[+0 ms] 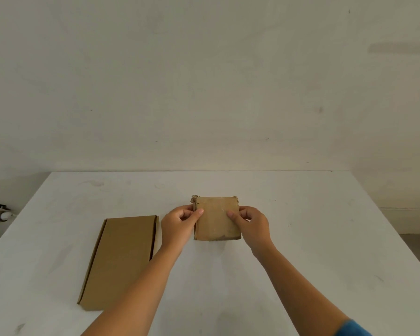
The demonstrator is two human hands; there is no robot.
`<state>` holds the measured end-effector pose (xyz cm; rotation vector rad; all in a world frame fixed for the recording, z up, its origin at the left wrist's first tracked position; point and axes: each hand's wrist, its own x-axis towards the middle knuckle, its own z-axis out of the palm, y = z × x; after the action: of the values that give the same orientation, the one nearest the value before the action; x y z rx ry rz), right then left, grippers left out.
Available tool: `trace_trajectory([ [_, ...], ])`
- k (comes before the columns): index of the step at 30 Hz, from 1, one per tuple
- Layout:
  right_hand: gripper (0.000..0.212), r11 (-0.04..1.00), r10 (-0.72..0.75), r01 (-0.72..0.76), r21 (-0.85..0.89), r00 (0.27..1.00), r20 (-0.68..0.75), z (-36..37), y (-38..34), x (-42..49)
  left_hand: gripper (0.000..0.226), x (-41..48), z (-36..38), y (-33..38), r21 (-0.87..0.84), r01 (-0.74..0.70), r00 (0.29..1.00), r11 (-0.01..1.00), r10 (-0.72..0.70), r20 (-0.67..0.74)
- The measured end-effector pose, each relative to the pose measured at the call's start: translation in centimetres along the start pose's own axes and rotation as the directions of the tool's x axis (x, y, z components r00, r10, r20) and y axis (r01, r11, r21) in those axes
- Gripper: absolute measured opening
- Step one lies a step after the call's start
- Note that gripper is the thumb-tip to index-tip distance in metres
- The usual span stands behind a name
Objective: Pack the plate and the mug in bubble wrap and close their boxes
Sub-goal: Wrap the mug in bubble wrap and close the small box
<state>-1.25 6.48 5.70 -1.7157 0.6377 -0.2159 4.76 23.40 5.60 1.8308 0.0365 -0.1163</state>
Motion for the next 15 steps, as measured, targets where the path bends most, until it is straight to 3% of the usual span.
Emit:
trace_trajectory([
  [15, 0.038, 1.000, -0.006, 0.007, 0.027, 0.999, -0.037, 0.9, -0.1, 3.0, 0.029, 2.8, 1.0, 0.7, 0.067, 0.030, 0.999, 0.997, -0.028, -0.029],
])
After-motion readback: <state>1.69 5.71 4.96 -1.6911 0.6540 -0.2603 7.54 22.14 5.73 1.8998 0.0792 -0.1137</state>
